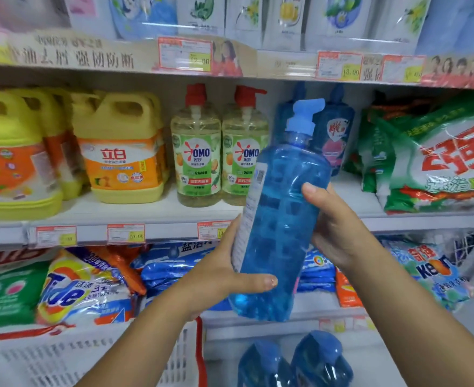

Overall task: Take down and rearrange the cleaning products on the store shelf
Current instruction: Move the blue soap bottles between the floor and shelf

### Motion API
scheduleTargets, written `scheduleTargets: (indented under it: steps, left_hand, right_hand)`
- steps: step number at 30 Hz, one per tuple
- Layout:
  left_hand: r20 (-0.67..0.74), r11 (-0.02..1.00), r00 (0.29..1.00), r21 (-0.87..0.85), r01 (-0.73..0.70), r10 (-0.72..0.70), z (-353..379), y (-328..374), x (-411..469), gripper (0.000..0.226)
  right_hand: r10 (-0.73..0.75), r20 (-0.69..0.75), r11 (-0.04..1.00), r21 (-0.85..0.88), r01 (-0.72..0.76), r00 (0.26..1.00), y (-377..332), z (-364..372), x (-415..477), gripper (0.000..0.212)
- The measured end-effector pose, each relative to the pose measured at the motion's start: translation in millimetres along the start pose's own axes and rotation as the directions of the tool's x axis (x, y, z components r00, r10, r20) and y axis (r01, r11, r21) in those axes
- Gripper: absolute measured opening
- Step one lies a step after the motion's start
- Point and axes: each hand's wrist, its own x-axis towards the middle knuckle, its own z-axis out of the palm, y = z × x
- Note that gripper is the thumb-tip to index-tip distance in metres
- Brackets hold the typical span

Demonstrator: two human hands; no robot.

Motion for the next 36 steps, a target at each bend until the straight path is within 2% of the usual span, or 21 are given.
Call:
scheduleTargets:
  steps: [1,3,5,6,8,9,11,15,19,20,22,25,28,32,34,36]
  left_hand:
    - [-0.006,1.0,1.0,0.016,-0.022,0.023,2,-3,-2,0.09]
    - [-0.092,0.998,0.994,0.019,-0.062,0.063,7,-4,-4,0.085]
    - [-0.259,0.988,0.955,0.097,-0.122,0.143,13,-1,-2,0.09]
    - [-0.343,0.968,0.915,0.199,-0.151,0.213,17,0,0,0.095]
    - [-0.433,0.909,0.844,0.392,-0.142,0.318,23,2,3,0.105]
    - [-0.441,0.893,0.837,0.434,-0.116,0.323,24,2,4,0.11]
    - [-0.404,0.889,0.867,0.448,-0.09,0.291,21,0,6,0.119]
    - [-0.3,0.95,0.95,0.313,0.015,0.084,0,1,6,0.116]
    - [-0.062,0.995,0.993,-0.004,0.101,-0.101,-10,-13,3,0.126]
    - [-0.04,0.993,0.994,-0.069,0.101,-0.104,-9,-16,2,0.118]
    - [-0.114,0.995,0.992,-0.086,0.05,-0.06,-3,-14,0,0.091]
    - [-0.331,0.997,0.942,0.071,-0.036,0.058,14,-5,4,0.076]
    - [-0.489,0.973,0.851,0.207,-0.102,0.193,31,0,7,0.079]
    - [-0.548,0.908,0.77,0.408,-0.095,0.327,33,-5,7,0.092]
    - [-0.556,0.87,0.756,0.492,-0.037,0.346,33,-9,7,0.099]
    - [-0.53,0.847,0.781,0.531,0.003,0.329,32,-10,7,0.101]
  right_hand:
    - [0.027,0.034,1.0,-0.009,-0.027,0.999,1,0,0,0.106]
    - [0.051,0.055,0.986,-0.159,-0.042,0.997,-7,-1,-1,0.111]
    - [0.016,0.014,0.948,-0.318,-0.011,1.0,-19,-1,0,0.124]
    - [-0.007,-0.037,0.943,-0.333,-0.006,0.999,-23,2,0,0.127]
    - [-0.113,-0.188,0.944,-0.327,0.046,0.976,-20,9,2,0.115]
    - [-0.175,-0.255,0.938,-0.338,0.082,0.951,-14,12,3,0.105]
    - [-0.24,-0.327,0.936,-0.326,0.129,0.914,-7,14,3,0.093]
    - [-0.189,-0.331,0.972,-0.196,0.129,0.924,-8,4,-1,0.088]
    - [-0.103,-0.219,0.993,-0.082,0.087,0.97,-5,-4,-2,0.079]
    - [-0.082,-0.187,0.995,-0.068,0.07,0.979,-5,-4,-2,0.076]
    - [-0.065,-0.154,0.995,-0.087,0.052,0.986,-8,-4,-1,0.076]
    - [-0.155,-0.186,0.96,-0.261,0.103,0.97,-17,-4,2,0.087]
    - [-0.203,-0.24,0.924,-0.369,0.104,0.949,-23,-3,1,0.095]
    - [-0.274,-0.233,0.867,-0.479,0.135,0.933,-27,4,-3,0.119]
    - [-0.242,-0.251,0.887,-0.45,0.108,0.937,-24,5,-2,0.119]
    - [-0.203,-0.286,0.918,-0.389,0.08,0.936,-17,2,-2,0.11]
